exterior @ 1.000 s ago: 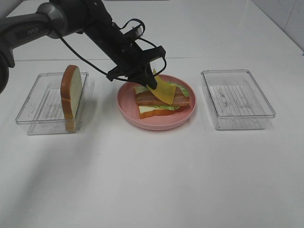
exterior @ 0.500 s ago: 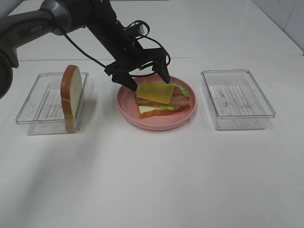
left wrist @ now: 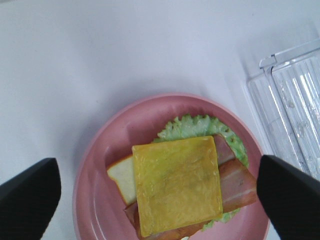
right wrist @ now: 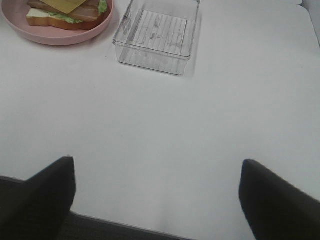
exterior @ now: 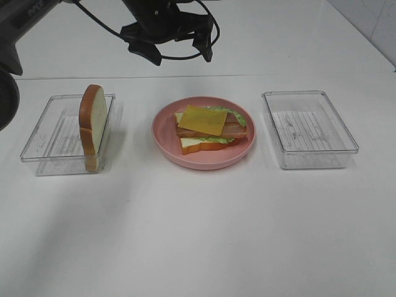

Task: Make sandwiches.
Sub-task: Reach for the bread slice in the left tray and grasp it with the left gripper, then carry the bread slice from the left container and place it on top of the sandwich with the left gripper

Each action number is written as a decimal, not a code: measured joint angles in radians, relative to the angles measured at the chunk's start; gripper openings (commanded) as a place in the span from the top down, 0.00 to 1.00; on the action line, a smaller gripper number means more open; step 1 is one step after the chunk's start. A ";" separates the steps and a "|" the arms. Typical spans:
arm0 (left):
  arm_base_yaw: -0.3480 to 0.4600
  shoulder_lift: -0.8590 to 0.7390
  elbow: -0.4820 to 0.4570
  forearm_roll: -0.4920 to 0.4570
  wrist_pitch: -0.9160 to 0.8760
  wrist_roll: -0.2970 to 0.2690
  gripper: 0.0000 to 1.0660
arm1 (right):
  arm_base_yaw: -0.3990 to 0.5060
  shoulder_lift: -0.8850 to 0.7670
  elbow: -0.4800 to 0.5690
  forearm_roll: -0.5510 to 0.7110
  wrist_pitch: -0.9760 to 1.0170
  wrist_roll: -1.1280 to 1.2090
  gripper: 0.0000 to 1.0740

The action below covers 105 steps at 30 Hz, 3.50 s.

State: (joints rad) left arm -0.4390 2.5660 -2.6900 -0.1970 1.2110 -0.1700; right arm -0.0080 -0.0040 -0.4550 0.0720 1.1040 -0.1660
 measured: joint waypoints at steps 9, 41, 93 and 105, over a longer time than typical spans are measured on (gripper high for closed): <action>0.000 -0.091 -0.005 0.098 0.003 -0.023 0.04 | 0.000 0.000 0.000 0.000 0.000 0.000 0.19; 0.141 -0.424 0.636 0.131 0.009 -0.074 0.04 | 0.000 0.000 0.000 0.001 0.000 0.000 0.19; 0.147 -0.328 0.648 0.142 0.016 -0.047 0.97 | 0.000 0.000 0.000 0.001 0.000 0.000 0.19; 0.146 -0.469 0.642 0.133 0.015 -0.047 0.97 | 0.000 0.000 0.000 0.001 0.000 0.000 0.19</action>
State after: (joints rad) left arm -0.2930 2.0970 -2.0480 -0.0640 1.2260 -0.2170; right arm -0.0080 -0.0040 -0.4550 0.0730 1.1040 -0.1660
